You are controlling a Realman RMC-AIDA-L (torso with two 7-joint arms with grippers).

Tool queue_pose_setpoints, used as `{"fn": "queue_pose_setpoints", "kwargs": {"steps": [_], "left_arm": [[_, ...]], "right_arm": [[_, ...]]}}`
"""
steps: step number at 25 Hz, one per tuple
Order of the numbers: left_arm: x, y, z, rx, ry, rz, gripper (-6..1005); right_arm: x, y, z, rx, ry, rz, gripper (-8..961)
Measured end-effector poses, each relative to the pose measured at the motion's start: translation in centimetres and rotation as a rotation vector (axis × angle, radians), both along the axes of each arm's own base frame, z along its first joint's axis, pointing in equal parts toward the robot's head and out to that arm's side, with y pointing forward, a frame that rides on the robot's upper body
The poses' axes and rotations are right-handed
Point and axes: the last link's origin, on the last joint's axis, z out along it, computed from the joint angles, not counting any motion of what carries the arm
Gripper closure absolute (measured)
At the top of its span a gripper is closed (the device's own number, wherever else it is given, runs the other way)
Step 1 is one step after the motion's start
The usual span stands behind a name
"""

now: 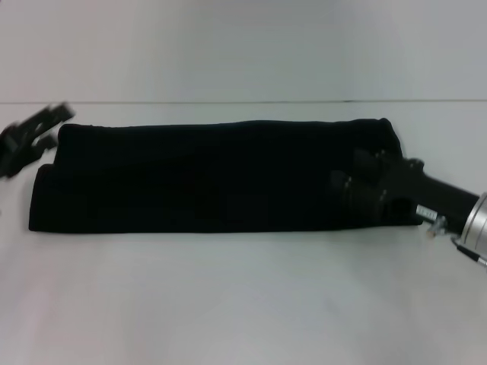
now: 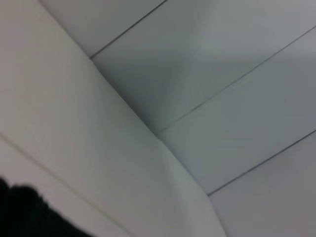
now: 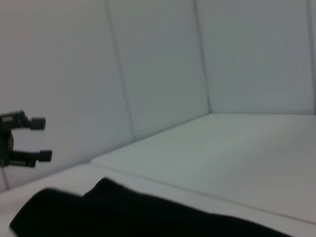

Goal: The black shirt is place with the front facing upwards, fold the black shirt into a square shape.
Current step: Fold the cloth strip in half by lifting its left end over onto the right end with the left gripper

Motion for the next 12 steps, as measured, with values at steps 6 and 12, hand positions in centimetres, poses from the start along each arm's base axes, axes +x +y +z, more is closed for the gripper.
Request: {"fn": "queue_pose_setpoints", "kwargs": {"steps": [6,12], "left_arm": [[-3.0,-5.0,0.0,-0.094,-0.058,0.095,91],[-4.5,-7.1,0.0,-0.119,-0.091,0.183,87]], "right_arm": [[-0.2,-0.8,-0.9,-0.030,-0.059,0.075,246],[-0.4,-1.3,-1.5,-0.030,-0.081,0.124,158]]}}
